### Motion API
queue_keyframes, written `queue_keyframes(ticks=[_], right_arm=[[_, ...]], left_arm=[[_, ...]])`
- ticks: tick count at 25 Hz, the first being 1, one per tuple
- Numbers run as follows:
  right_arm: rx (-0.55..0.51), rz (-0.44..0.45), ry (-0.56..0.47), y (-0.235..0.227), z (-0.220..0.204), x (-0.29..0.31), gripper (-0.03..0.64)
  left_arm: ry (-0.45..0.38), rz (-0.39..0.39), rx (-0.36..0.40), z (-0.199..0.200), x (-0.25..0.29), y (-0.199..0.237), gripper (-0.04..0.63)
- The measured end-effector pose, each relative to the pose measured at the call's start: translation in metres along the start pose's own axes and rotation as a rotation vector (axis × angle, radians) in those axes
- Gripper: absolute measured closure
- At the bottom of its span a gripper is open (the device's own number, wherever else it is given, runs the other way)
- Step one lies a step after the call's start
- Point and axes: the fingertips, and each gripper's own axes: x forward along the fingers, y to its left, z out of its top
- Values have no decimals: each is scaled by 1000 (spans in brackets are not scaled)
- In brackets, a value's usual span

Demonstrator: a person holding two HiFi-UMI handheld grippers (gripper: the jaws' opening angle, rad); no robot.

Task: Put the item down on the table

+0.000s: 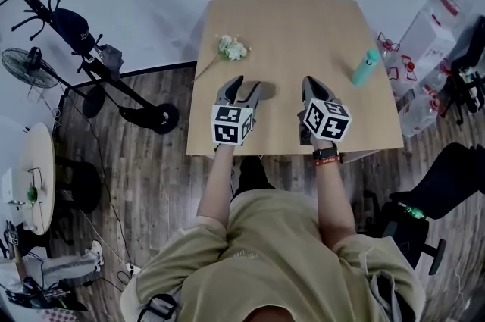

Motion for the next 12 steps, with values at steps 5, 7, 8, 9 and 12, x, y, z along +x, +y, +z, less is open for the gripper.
queue_keyframes(ticks=[5, 7, 8, 9, 12], right_arm=[[-13, -2, -10, -4, -2, -22, 601], [-19, -6, -15, -3, -2, -28, 601], [-25, -6, -15, -2, -2, -30, 601], [-34, -7, -15, -1, -2, -32, 601], [-73, -12, -18, -2, 0, -39, 601]], left_arm=[[-34, 56, -6, 3, -15, -13, 405], [-41, 78, -11, 3, -21, -13, 429], [-44, 88, -13, 4, -24, -12, 438], [-47, 99, -13, 4, -27, -11, 452], [-57, 131, -12, 8, -33, -12, 502]])
